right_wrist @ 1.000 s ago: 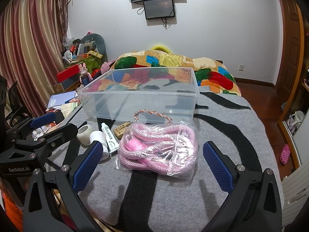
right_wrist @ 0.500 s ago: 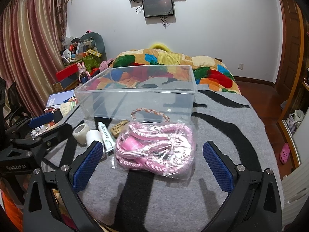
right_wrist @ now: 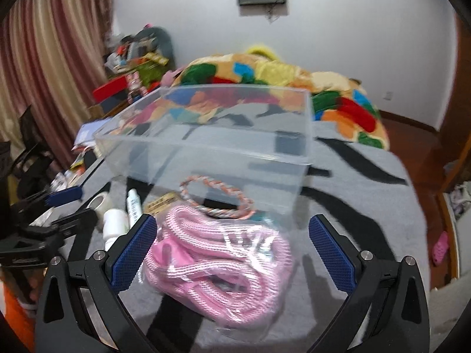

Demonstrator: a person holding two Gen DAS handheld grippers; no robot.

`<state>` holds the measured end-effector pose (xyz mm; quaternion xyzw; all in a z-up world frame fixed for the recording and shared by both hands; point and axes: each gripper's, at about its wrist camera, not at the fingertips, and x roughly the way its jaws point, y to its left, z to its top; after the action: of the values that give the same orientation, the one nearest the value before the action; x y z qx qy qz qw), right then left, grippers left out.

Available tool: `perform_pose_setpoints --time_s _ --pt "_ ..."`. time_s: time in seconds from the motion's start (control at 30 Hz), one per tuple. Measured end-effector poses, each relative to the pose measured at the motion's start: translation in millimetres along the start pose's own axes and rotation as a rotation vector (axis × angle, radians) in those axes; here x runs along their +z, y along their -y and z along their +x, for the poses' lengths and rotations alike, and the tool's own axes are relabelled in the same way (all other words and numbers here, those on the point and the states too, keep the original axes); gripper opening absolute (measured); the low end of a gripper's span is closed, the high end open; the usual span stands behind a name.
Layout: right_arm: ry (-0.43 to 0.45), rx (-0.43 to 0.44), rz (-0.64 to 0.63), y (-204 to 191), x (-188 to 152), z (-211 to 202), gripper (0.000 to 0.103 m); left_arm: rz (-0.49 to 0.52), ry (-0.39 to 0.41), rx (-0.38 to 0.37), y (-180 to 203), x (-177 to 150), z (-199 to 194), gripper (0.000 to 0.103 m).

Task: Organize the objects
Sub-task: 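Grasp the white tape roll with the left gripper while the right grasps the pink rope bag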

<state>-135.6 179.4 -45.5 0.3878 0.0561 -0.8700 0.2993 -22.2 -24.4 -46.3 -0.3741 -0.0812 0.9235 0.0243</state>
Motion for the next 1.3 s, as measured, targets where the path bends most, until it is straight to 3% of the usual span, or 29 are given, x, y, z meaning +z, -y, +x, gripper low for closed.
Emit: perform_pose_setpoints --time_s 0.17,0.33,0.4,0.47,0.6,0.7,0.9,0.97,1.2,1.3 --pt "-0.046 0.008 -0.069 -11 -19 -2 0.093 -0.011 0.01 -0.012 0 1 0 0.063" --pt "-0.106 0.067 -0.076 -17 -43 -15 0.087 -0.028 -0.009 -0.06 -4 1 1 0.038" --pt "-0.125 0.074 -0.124 -25 -54 -20 0.087 -0.021 -0.005 -0.057 -1 -1 -1 0.038" --pt "-0.115 0.025 -0.162 -31 -60 -26 0.087 -0.002 0.006 -0.045 3 -3 -5 0.038" --pt "-0.08 -0.026 -0.145 -26 -48 -30 0.089 0.011 0.024 -0.031 6 -3 -15 0.038" --pt "-0.078 -0.001 -0.129 -23 -32 -21 0.092 0.011 0.032 -0.031 3 -1 -19 0.038" --pt "-0.154 0.031 -0.173 -35 -18 16 0.091 0.013 0.055 -0.028 1 4 -32 0.038" --pt "-0.175 0.041 -0.177 -35 -18 22 0.067 0.009 0.065 -0.024 0 5 -36 0.038" --pt "-0.102 0.061 -0.121 -28 -30 -2 0.052 0.006 0.103 -0.01 -1 17 -47 0.038" --pt "-0.072 0.071 -0.09 -21 -27 -17 0.037 0.017 0.129 0.002 2 25 -52 0.038"
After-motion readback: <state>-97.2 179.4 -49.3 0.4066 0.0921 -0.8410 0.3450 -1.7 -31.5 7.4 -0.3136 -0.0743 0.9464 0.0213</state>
